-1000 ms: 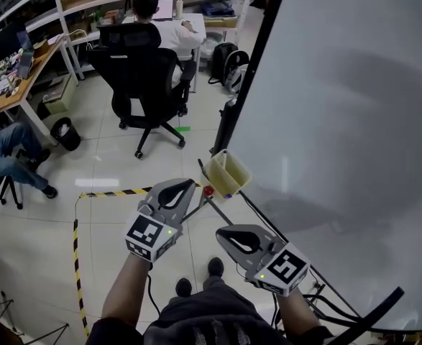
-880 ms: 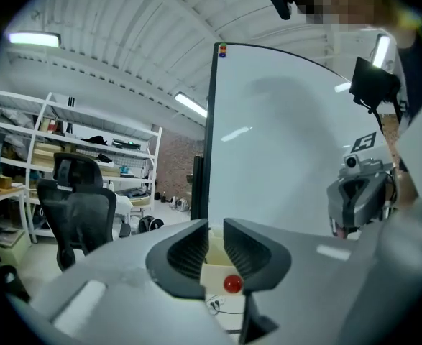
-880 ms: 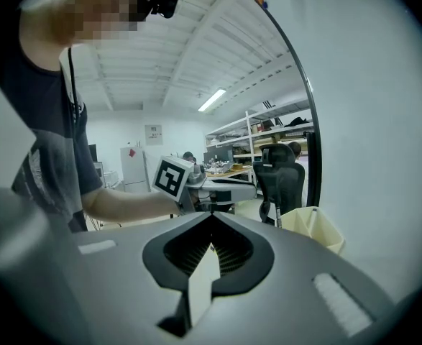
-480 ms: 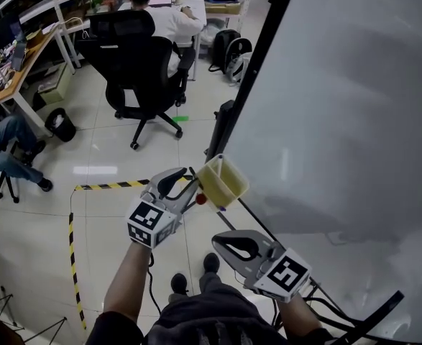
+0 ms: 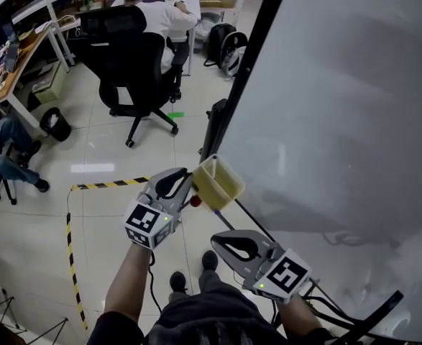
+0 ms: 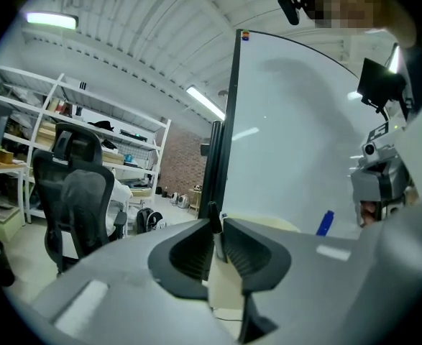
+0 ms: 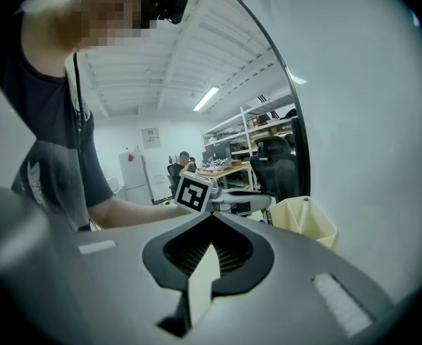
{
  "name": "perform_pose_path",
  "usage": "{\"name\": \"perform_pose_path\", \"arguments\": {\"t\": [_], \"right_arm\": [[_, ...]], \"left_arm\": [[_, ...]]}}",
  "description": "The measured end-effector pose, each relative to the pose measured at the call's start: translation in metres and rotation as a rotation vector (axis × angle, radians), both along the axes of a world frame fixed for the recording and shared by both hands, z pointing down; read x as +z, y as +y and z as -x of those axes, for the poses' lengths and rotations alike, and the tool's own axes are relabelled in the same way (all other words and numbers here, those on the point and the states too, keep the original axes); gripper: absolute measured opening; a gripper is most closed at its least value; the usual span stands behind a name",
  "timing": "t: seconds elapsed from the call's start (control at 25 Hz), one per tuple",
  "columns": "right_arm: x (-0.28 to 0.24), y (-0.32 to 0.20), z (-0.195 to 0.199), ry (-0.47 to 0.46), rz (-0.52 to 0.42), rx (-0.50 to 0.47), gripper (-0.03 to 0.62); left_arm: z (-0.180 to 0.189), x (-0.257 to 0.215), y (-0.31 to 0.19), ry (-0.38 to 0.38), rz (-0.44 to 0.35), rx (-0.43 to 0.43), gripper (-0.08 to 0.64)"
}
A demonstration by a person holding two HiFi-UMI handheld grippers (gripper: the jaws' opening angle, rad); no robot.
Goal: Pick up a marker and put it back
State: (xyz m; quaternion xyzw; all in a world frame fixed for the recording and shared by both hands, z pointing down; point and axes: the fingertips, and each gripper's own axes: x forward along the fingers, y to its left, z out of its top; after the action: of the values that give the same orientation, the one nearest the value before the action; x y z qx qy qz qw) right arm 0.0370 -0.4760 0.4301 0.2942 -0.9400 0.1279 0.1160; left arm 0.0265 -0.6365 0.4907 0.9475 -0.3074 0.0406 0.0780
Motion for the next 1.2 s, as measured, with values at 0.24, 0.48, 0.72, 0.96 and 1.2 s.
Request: {"name": "perform_pose_path", "arguments": {"t": [0.24, 0.48, 0.72, 0.96, 1.2], "right_arm": [[0.000, 0.000, 0.001, -0.002, -0.003, 0.009, 0.000], [-0.003, 0.003, 0.004, -0.010, -0.013, 0.023, 0.000], [-0.011, 0.008, 0.010, -0.022, -0.043, 0.039, 0.000], [-0.024, 0.018, 0.024, -0.038, -0.080, 0.050, 0.000], [-0.036, 0.036, 0.043, -0.038, -0.119, 0.038, 0.000]], "left_arm": [[-0.002, -0.007, 0.005, 0.019, -0.012, 0.013, 0.032], [0.000, -0.030, 0.013, 0.098, -0.005, 0.039, 0.031], [0.009, -0.077, 0.029, 0.153, -0.059, 0.062, 0.029], [0.032, -0.118, 0.054, 0.163, -0.130, 0.064, 0.029], [0.057, -0.153, 0.092, 0.153, -0.199, 0.066, 0.029]]}}
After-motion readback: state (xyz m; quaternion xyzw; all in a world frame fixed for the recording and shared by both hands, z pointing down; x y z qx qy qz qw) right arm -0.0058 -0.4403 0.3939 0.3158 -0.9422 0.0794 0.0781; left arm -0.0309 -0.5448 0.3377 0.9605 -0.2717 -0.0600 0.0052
